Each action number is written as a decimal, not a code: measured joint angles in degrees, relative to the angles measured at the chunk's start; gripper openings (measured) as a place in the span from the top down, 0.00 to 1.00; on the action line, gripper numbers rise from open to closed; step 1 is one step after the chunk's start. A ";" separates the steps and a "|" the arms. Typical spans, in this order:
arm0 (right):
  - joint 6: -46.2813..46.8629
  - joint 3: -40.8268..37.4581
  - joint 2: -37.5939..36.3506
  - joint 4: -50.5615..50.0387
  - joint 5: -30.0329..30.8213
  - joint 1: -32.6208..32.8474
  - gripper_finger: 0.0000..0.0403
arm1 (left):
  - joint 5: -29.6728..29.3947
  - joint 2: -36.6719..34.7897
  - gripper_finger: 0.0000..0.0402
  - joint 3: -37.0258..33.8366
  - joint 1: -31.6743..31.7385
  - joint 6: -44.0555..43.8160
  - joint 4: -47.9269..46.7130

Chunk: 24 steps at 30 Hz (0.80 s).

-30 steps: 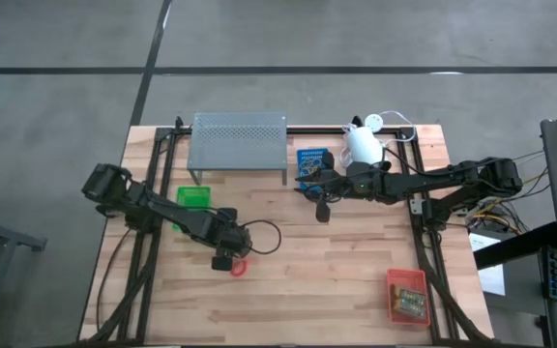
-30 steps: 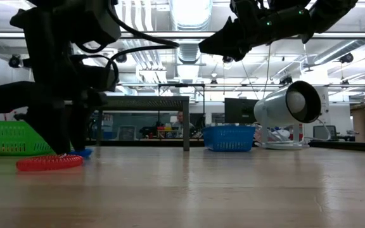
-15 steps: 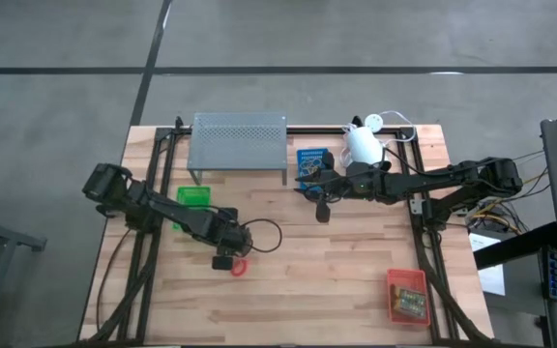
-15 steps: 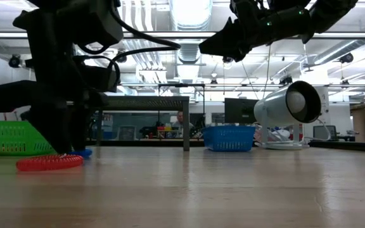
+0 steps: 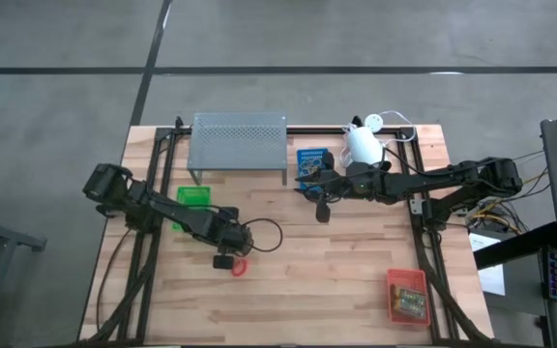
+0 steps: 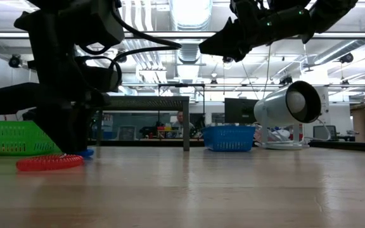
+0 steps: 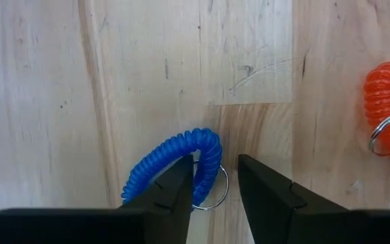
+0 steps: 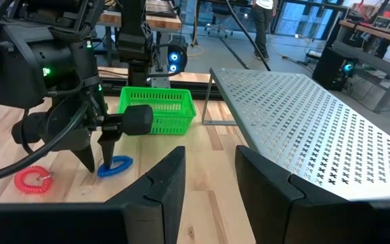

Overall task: Pick & Place Office Desk Supplies
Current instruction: Put the blue spring rubber band into the green bin

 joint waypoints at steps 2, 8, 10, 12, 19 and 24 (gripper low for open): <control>0.00 0.00 0.00 0.02 -0.02 -0.02 0.68 | 0.00 0.00 0.71 0.00 0.00 -0.01 0.00; 0.00 0.00 0.00 0.02 -0.02 0.00 0.68 | 0.02 0.00 0.71 0.00 0.02 -0.02 0.04; 0.00 0.02 0.00 0.00 -0.02 0.00 0.68 | 0.02 0.00 0.71 0.00 0.02 -0.02 0.07; 0.00 0.00 0.00 0.02 -0.01 0.00 0.68 | 0.04 0.00 0.71 0.00 0.04 -0.02 0.08; 0.00 0.00 0.00 0.00 -0.01 -0.02 0.68 | -0.03 0.00 0.71 0.51 0.07 -0.02 -0.03; 0.00 0.02 0.00 0.02 -0.01 0.00 0.68 | -0.68 -0.17 0.71 1.83 0.04 -0.04 -1.64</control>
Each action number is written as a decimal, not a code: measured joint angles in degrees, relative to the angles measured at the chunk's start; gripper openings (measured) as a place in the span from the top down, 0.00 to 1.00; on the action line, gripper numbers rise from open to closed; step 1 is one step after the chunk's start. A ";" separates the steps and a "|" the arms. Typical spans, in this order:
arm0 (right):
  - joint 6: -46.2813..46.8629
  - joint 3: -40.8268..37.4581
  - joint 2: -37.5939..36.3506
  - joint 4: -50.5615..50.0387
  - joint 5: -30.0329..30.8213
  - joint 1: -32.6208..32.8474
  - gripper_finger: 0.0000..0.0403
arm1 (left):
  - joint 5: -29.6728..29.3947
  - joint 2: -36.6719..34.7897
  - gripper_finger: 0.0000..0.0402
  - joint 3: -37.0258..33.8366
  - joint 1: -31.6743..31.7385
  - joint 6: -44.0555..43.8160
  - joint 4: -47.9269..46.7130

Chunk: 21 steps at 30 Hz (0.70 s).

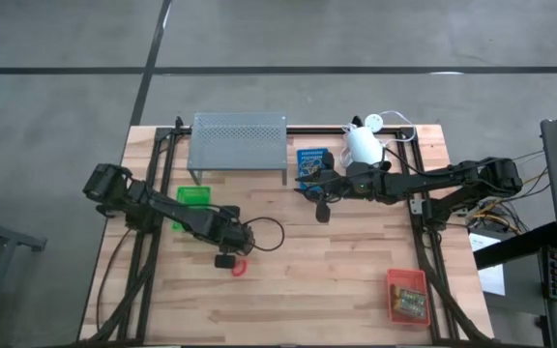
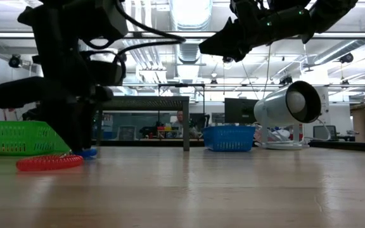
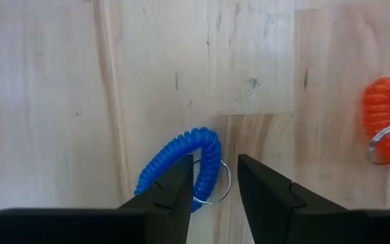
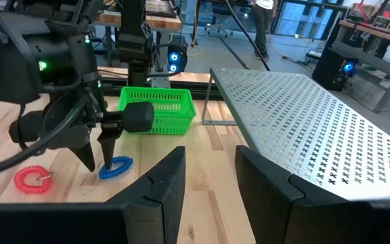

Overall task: Pick & Place Office Desk Supplies
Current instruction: Put the blue spring rubber band into the green bin

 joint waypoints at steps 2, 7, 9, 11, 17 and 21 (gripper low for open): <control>0.00 0.00 0.00 0.01 0.00 0.00 0.68 | -0.04 -0.39 0.71 0.56 0.00 0.00 -0.73; 0.00 -0.02 0.00 0.01 0.01 -0.01 0.68 | -0.71 -0.98 0.71 2.47 -0.04 -0.02 -3.30; 0.00 -0.01 0.00 0.00 0.00 -0.02 0.68 | -1.07 -1.14 0.71 3.01 -0.04 0.00 -3.89; 0.00 0.00 0.00 0.01 0.00 -0.01 0.68 | -1.07 -1.35 0.71 3.13 -0.04 0.00 -4.11; 0.00 -0.02 0.00 0.01 0.00 0.00 0.68 | -1.07 -1.40 0.71 3.04 -0.04 -1.62 -4.31; 0.00 -0.02 0.00 0.01 -0.01 0.01 0.68 | -1.05 -1.40 0.71 3.72 0.20 -6.61 -6.23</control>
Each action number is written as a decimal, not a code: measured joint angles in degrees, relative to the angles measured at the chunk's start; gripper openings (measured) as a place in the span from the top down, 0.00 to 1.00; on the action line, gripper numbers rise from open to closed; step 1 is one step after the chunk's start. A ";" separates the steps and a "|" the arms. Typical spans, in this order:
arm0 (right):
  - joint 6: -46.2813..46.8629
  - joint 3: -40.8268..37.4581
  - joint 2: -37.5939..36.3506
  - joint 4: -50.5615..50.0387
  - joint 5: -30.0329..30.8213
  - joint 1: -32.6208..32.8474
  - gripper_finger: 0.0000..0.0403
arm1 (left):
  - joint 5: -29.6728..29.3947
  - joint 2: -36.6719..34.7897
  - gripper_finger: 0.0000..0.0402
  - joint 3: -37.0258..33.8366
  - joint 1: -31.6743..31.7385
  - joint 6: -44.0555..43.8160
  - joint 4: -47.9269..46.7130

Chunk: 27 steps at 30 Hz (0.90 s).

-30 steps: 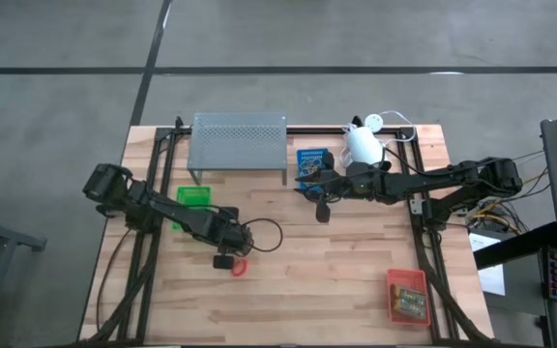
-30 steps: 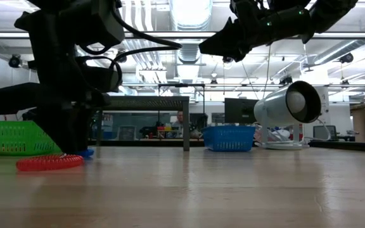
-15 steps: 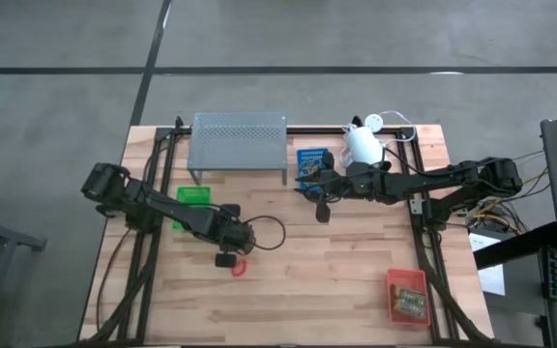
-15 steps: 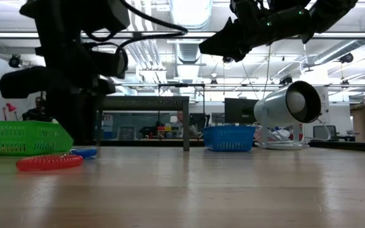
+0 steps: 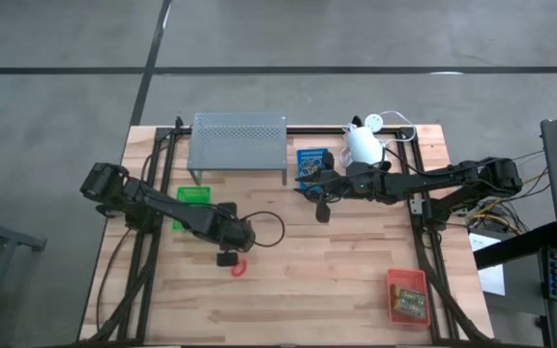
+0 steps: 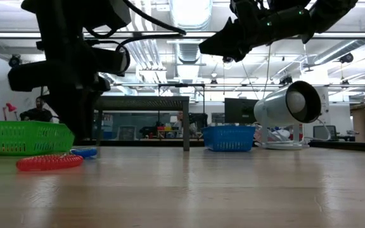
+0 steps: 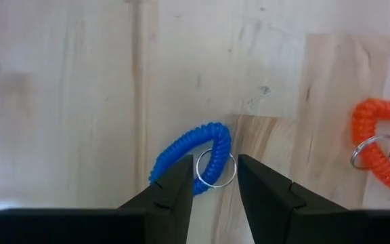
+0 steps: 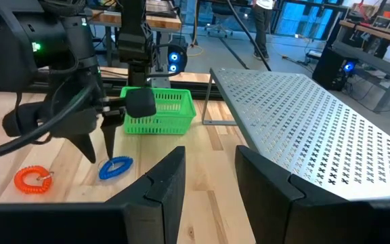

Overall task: Pick & Place Office Desk Supplies
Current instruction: Put the blue spring rubber band into the green bin

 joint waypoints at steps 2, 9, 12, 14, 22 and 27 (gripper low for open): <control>0.00 0.00 0.00 0.00 0.02 0.00 0.68 | -0.02 0.00 0.71 0.67 0.19 -2.73 -0.98; 0.00 0.02 0.00 0.00 0.00 -0.02 0.68 | -0.01 0.00 0.71 6.12 0.60 -12.29 -6.05; 0.00 0.00 0.00 0.00 0.00 0.00 0.68 | 0.00 -0.04 0.71 8.46 2.02 -18.17 -9.27; 0.00 0.00 0.00 0.00 0.00 0.00 0.68 | 0.00 -0.02 0.71 9.03 3.59 -22.58 -10.61; 0.00 0.00 0.00 -0.01 0.00 0.00 0.68 | 4.73 -0.02 0.63 8.37 7.97 -20.56 -10.57; 0.00 0.02 0.00 0.00 0.00 0.00 0.68 | 5.97 -0.02 0.48 8.37 11.34 -27.31 -11.71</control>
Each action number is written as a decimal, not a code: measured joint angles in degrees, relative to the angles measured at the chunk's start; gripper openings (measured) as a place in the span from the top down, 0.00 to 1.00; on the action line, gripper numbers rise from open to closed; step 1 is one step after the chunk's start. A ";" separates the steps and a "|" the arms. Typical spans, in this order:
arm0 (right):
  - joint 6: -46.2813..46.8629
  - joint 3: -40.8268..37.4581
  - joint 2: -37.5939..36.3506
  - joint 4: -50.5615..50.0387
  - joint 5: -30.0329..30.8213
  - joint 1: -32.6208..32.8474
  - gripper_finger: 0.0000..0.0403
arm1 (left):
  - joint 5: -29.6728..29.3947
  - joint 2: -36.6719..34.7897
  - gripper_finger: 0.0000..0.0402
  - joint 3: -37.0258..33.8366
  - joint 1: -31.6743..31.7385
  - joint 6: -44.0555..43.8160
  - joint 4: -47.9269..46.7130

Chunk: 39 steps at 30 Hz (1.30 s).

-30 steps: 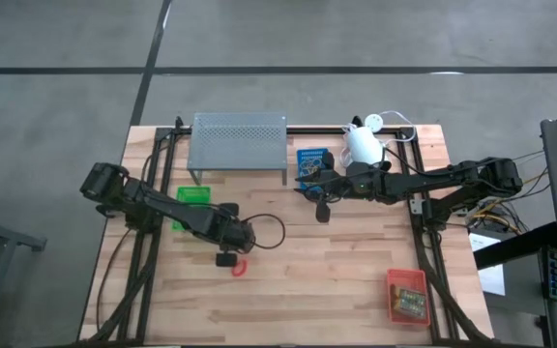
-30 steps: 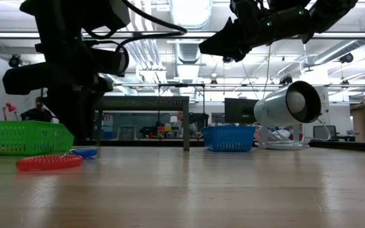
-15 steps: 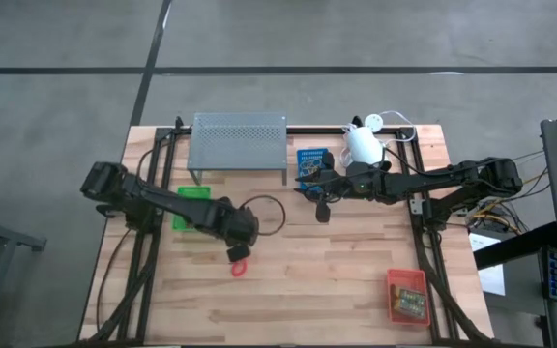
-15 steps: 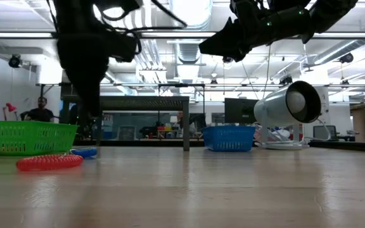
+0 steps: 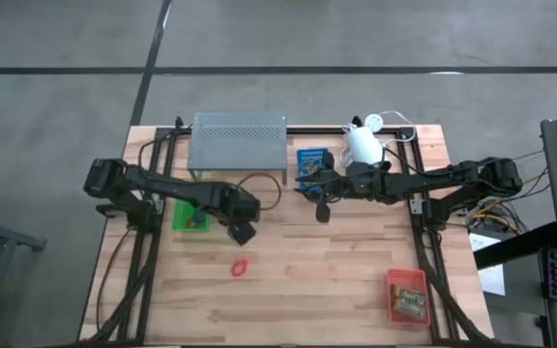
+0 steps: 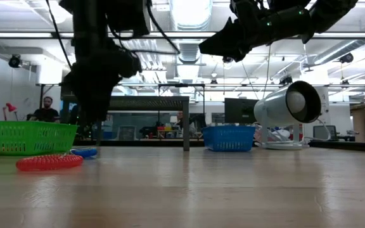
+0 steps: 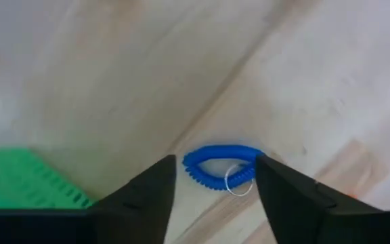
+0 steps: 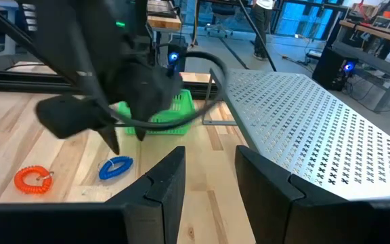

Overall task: Pick & Place Office Desk Supplies
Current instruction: Put the blue spring rubber band into the green bin

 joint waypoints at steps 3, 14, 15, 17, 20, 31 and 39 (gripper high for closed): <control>0.00 -0.01 0.00 0.00 0.02 -0.01 0.68 | 2.56 0.00 0.40 -0.07 2.47 -3.49 -1.73; 0.00 0.00 0.00 0.00 0.00 0.00 0.68 | 5.44 0.05 0.33 -0.12 4.50 -3.37 -3.37; 0.00 -0.02 0.00 0.00 0.00 -0.02 0.68 | 5.54 0.09 0.33 -0.30 4.44 -3.34 -3.06; 0.00 -0.02 0.00 0.00 0.00 -0.01 0.68 | 6.06 0.09 0.35 -1.17 4.38 -3.15 -2.39; 0.00 -0.02 0.00 0.00 0.00 0.00 0.68 | 7.56 0.10 0.38 -3.81 4.31 -2.69 0.00; 0.00 -0.02 0.00 0.00 0.02 0.00 0.68 | 12.23 0.15 0.43 -9.16 4.40 -2.28 5.74; 0.00 -0.02 0.00 0.00 0.01 -0.01 0.68 | 9.95 0.15 0.43 -9.25 4.81 -2.29 7.01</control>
